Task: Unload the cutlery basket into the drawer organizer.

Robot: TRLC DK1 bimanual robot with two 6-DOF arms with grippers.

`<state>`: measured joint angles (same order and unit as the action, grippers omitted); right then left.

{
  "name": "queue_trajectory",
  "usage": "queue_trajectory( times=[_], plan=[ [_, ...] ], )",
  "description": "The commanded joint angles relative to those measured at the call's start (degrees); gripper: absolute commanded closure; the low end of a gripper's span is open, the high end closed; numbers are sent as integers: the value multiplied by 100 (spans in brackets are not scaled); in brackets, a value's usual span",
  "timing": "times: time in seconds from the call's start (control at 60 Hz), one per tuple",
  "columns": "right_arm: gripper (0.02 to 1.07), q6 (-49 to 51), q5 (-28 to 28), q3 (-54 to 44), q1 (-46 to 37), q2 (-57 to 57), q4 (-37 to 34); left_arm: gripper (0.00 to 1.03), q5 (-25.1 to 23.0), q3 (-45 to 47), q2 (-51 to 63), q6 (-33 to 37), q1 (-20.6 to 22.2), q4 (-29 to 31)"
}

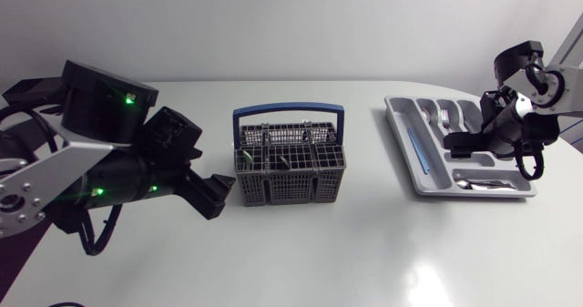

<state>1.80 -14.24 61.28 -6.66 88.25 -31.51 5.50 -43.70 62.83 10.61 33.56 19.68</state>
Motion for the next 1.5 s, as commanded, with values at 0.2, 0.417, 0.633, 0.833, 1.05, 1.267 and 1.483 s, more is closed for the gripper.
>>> queue_trajectory(
  times=[0.2,0.417,0.633,0.833,1.05,1.267,1.483],
  plan=[
    [7,-136,633,-221,604,-625,-409,8,57,-789,450,-507,19,308],
    [7,-593,615,-160,1149,-765,-708,14,22,-1597,1065,-1360,28,1249],
    [7,-980,598,-151,1641,-835,-848,14,4,-1668,1469,-2221,151,1468],
    [7,-1446,589,-195,2107,-879,-963,14,-84,-1967,1680,-3513,168,1706],
    [7,-1833,571,-204,2450,-888,-1077,14,-374,-2432,2181,-4471,89,1908],
    [7,-2123,580,-213,2555,-862,-1112,35,-418,-2731,2471,-4937,-8,1855],
    [7,-2281,580,-195,2599,-792,-1121,27,-295,-3118,2867,-5183,-34,1881]
  ],
)
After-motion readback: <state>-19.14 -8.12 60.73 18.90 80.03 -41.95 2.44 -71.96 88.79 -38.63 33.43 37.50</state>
